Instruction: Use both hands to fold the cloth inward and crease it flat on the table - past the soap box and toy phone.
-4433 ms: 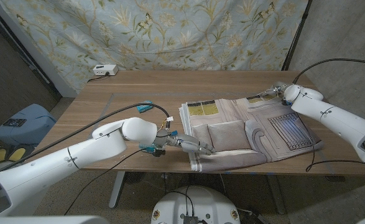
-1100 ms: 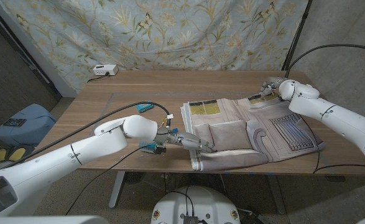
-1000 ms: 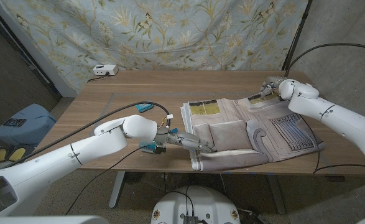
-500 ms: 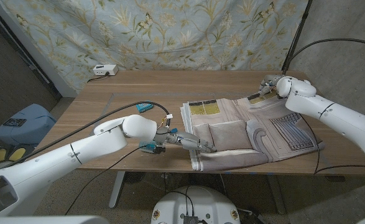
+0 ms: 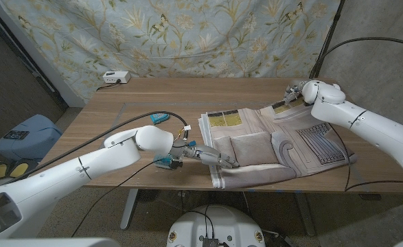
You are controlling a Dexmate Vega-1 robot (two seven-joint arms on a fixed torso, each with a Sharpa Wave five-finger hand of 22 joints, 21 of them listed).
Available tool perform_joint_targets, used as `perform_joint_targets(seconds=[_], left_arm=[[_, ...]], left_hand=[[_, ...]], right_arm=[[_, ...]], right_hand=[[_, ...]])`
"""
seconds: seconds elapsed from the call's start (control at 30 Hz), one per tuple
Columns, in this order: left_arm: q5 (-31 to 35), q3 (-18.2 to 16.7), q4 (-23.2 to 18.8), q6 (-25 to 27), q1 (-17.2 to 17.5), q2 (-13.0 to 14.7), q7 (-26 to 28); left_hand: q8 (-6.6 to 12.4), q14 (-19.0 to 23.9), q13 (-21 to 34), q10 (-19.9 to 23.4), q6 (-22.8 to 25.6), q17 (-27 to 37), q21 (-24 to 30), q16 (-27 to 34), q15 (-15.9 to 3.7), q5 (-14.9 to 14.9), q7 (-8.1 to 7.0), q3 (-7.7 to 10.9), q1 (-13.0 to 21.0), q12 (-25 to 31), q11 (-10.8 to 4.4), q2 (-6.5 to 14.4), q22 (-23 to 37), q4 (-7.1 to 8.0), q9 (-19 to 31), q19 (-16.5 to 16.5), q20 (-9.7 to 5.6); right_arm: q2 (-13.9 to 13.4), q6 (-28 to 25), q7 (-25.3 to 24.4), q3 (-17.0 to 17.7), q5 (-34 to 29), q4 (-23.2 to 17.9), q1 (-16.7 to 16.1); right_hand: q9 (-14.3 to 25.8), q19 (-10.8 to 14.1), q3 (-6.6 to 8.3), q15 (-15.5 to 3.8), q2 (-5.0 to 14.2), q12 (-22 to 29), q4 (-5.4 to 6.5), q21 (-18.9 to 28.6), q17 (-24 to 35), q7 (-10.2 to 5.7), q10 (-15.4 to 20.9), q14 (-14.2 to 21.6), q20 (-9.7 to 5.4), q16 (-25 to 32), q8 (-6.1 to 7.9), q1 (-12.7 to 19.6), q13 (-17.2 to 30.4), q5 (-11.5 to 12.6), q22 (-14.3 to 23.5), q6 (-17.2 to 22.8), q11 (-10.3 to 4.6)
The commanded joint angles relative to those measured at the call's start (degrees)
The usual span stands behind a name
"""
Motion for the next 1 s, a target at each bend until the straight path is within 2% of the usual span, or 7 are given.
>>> perform_joint_targets(seconds=[0.03,0.2,0.67,1.0], left_arm=[[0.3,0.4,0.6,-0.3,-0.4,-0.6,-0.4],[0.3,0.4,0.7,-0.5,-0.4,-0.6,-0.4],[0.2,0.0,1.0,-1.5,-0.2,-0.2,-0.3],[-0.4,-0.3,1.8,-2.4,-0.2,-0.2,-0.4]], left_hand=[[0.03,-1.1,0.1,-0.1,0.0,-0.1,0.3,-0.1,0.3,-0.1,-0.31,0.21,0.3,0.0,-0.04,-0.4,0.2,-0.37,0.2,1.2,0.95],[0.03,-1.1,0.1,-0.1,0.0,-0.1,0.3,-0.1,0.34,-0.1,-0.29,0.25,0.3,0.0,0.0,-0.4,0.2,-0.48,0.2,1.2,0.95],[0.02,-1.1,0.1,-0.1,-0.1,-0.1,0.3,-0.1,0.31,-0.2,-0.27,0.3,0.5,0.0,0.01,-0.4,0.2,-0.73,0.2,1.2,0.94],[0.03,-1.0,0.1,-0.1,-0.1,-0.1,0.3,0.0,0.3,-0.2,-0.28,0.31,0.6,0.0,-0.02,-0.3,0.2,-0.88,0.2,1.3,0.86]], right_arm=[[0.8,-2.5,2.5,-0.8,-0.8,-2.8,1.3],[1.4,-4.1,3.4,-0.9,-0.5,-3.6,1.8],[2.6,-9.9,6.3,-3.9,-2.5,-5.7,4.4],[4.3,-15.0,9.3,-6.8,-3.0,-5.8,7.6]], right_hand=[[0.0,0.3,-0.24,-7.83,0.27,-0.1,0.22,-0.1,0.3,0.22,2.2,0.6,-2.04,-0.2,-0.05,0.8,0.4,0.0,0.1,0.3,-1.83],[-0.1,0.2,-0.38,-7.81,0.28,-0.2,0.21,-0.1,0.4,0.34,2.1,0.7,-1.85,-0.3,-0.1,0.9,0.6,0.0,0.1,0.3,-1.84],[-0.6,0.1,-0.8,-7.8,0.54,-0.4,0.21,-0.1,1.0,0.84,2.1,1.1,-1.31,-0.7,-0.29,1.4,0.9,-0.1,0.1,0.1,-1.79],[-0.8,0.2,-1.03,-7.82,0.76,-0.6,0.14,-0.1,1.4,1.3,2.2,1.4,-0.93,-1.0,-0.35,1.9,1.1,-0.1,0.1,0.3,-1.2]])
